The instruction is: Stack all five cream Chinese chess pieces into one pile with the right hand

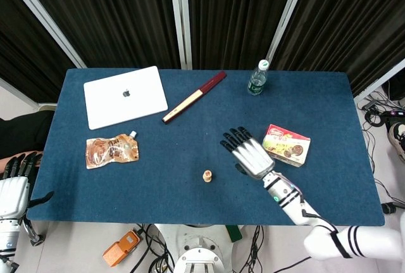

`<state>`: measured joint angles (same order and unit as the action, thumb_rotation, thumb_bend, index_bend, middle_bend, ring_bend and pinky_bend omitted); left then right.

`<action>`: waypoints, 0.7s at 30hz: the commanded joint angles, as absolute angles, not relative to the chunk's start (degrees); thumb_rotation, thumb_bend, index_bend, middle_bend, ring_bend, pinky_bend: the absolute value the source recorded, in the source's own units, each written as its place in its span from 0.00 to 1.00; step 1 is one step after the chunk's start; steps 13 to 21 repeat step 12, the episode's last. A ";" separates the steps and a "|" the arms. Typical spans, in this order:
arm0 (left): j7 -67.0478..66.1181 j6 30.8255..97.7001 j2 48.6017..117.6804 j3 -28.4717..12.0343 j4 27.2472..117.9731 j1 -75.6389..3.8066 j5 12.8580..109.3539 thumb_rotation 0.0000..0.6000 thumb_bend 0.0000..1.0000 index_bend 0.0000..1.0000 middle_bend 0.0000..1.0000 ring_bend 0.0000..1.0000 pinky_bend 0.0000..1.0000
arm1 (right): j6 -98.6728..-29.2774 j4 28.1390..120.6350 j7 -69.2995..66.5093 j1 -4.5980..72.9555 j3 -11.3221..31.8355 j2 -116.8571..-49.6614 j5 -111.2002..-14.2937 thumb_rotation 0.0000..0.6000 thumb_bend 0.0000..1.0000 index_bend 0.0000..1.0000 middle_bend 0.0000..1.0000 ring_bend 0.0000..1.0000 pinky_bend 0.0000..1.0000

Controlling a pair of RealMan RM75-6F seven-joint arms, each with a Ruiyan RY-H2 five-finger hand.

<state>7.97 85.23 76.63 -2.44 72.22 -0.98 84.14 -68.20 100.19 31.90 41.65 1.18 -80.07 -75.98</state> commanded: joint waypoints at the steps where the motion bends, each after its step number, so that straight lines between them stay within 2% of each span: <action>1: 8.33 85.72 76.95 -2.66 72.13 -1.35 84.70 1.00 0.00 0.12 0.09 0.05 0.00 | -78.71 100.88 23.62 32.96 -0.93 -72.97 -80.23 1.00 0.34 0.19 0.22 0.15 0.20; 5: 8.32 86.32 77.20 -2.84 72.36 -1.87 85.55 1.00 0.00 0.12 0.09 0.05 0.00 | -86.32 99.05 15.68 25.59 -3.57 -68.00 -82.76 1.00 0.34 0.07 0.13 0.05 0.14; 10: 7.37 87.44 77.04 -2.83 73.70 -2.38 86.92 1.00 0.00 0.12 0.09 0.05 0.00 | -95.24 95.21 4.96 15.71 -6.97 -63.55 -84.77 1.00 0.34 0.05 0.10 0.02 0.12; 12: 7.05 87.68 76.86 -2.79 74.29 -2.52 87.28 1.00 0.00 0.12 0.09 0.05 0.00 | -96.67 93.47 2.37 13.34 -7.66 -63.07 -85.16 1.00 0.34 0.05 0.10 0.02 0.12; 21: 7.05 87.68 76.86 -2.79 74.29 -2.52 87.28 1.00 0.00 0.12 0.09 0.05 0.00 | -96.67 93.47 2.37 13.34 -7.66 -63.07 -85.16 1.00 0.34 0.05 0.10 0.02 0.12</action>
